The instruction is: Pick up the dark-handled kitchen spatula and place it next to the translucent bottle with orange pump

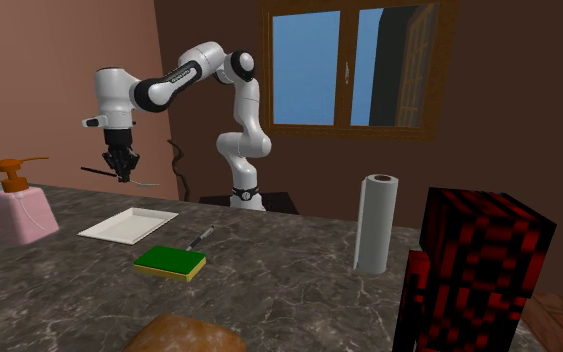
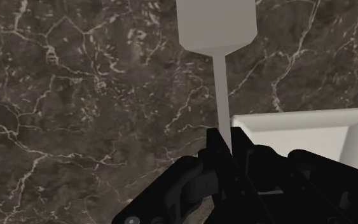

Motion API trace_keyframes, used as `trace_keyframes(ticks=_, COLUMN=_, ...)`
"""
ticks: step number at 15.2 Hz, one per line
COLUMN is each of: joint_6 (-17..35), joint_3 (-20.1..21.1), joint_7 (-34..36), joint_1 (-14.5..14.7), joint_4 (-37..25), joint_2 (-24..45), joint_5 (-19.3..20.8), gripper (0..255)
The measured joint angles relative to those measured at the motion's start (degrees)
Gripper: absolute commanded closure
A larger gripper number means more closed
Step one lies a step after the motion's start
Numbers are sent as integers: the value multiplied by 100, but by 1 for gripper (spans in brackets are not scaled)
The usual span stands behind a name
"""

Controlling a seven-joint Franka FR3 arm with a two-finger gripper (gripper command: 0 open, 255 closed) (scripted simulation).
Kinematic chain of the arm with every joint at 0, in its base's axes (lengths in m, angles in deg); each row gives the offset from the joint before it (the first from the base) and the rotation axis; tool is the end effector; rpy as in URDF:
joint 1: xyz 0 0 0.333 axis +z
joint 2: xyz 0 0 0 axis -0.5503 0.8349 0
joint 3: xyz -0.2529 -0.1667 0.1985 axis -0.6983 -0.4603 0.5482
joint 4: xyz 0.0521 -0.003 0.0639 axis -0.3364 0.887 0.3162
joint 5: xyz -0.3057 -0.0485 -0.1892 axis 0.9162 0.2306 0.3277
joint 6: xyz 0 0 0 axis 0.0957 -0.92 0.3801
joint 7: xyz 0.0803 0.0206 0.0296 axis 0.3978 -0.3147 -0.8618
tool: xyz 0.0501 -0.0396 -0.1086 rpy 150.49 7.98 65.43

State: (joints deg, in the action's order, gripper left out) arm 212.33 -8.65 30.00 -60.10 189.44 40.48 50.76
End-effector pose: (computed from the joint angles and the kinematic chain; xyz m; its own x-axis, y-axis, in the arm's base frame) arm 0.2155 -0.3780 0.4767 0.9003 -0.4302 0.0658 -0.4311 -0.9023 -0.0006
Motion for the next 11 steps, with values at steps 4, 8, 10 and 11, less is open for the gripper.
trace_keyframes(ticks=4, joint_6=331, joint_3=-53, joint_7=-42, joint_1=22, joint_4=188, joint_2=156, joint_5=-56, gripper=255)
trace_keyframes(ticks=8, joint_6=650, joint_3=-111, joint_7=-103, joint_1=37, joint_4=369, joint_2=307, joint_5=-114, gripper=255)
trace_keyframes(ticks=10, joint_6=838, joint_3=-161, joint_7=-173, joint_1=51, joint_4=442, joint_2=434, joint_5=-176, gripper=255)
trace_keyframes(ticks=11, joint_6=910, joint_3=-176, joint_7=-199, joint_1=63, joint_4=456, joint_2=497, joint_5=-212, gripper=255)
